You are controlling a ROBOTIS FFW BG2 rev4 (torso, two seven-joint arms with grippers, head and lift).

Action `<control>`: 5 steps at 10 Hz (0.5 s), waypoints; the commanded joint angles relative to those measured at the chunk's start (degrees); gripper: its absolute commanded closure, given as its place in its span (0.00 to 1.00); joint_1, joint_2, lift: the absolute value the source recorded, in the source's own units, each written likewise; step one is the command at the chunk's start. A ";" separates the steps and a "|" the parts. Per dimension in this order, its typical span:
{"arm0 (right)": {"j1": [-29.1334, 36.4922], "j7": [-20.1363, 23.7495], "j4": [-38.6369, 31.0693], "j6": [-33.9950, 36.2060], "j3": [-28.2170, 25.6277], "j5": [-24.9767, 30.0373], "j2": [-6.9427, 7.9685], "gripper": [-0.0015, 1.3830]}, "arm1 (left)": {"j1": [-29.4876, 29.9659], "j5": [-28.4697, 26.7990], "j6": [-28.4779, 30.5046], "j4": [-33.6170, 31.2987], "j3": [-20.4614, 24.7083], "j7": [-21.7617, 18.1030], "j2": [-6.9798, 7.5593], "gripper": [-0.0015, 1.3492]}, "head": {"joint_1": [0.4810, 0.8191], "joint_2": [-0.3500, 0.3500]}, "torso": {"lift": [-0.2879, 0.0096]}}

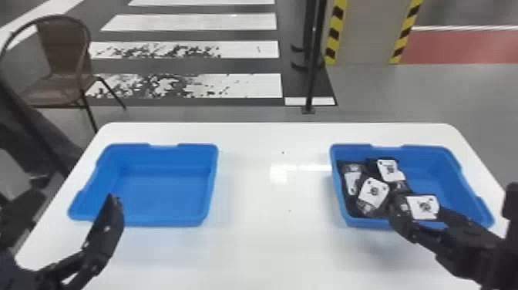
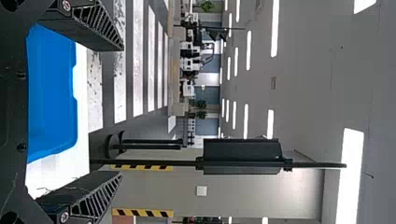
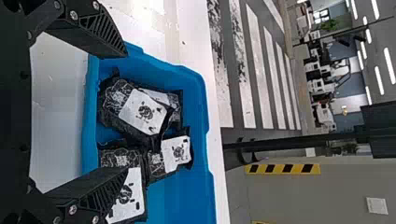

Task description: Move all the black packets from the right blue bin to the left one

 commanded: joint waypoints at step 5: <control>-14.58 -3.84 8.22 12.25 0.05 -3.33 -0.48 0.12 | -1.70 0.69 -0.39 1.98 -0.35 -1.34 -0.15 0.07 | 0.63 0.53 | 0.50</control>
